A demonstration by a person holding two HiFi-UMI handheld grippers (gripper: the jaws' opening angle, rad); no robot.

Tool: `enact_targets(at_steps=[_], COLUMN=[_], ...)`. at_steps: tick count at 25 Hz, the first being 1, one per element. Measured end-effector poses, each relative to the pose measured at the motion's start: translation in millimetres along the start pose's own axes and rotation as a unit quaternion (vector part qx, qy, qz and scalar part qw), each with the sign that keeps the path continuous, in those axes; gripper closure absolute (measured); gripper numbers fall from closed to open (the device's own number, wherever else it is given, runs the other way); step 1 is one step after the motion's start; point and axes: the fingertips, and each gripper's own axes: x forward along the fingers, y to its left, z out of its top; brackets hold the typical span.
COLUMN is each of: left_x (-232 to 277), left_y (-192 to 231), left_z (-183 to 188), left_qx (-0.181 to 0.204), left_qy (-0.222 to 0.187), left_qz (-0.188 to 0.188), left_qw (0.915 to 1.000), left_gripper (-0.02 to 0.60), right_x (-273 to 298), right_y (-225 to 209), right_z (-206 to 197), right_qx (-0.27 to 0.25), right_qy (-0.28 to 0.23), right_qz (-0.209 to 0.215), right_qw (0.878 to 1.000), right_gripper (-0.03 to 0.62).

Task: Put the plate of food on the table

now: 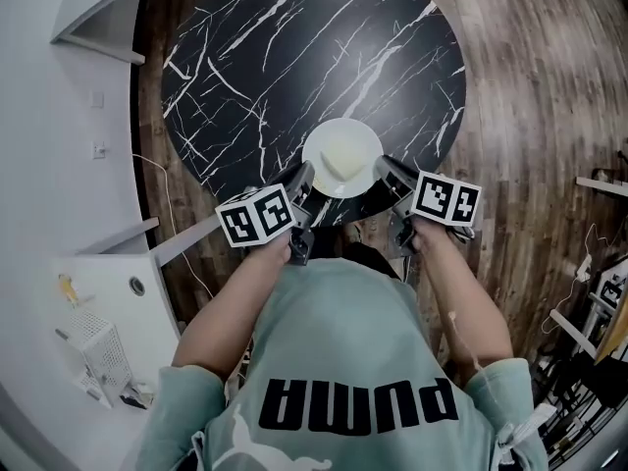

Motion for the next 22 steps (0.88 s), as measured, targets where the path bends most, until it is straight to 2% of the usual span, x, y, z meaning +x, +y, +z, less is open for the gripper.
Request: enact_targets(at_steps=[8,13,22], left_x=[34.6,54.3,80.7], left_y=[16.4,33.8,44.0], left_z=[3.8,-1.8,1.5], left_qx=[0.016,0.043,0.065], left_qy=[0.03,0.055,0.087], left_qz=[0.016,0.042,0.046], left_qw=[0.9993,0.9967,0.993], left_gripper=[0.539,0.531,0.529], right_x=[24.0,39.5,57.0], right_y=[-25.7,-41.9,-65.0], right_z=[8.8,7.4,7.8], right_qx=[0.007,0.007,0.019], right_qy=[0.002,0.008,0.015], right_qz=[-0.025,-0.045,-0.071], right_qw=[1.0,0.999,0.997], right_gripper=[0.562,0.562,0.562])
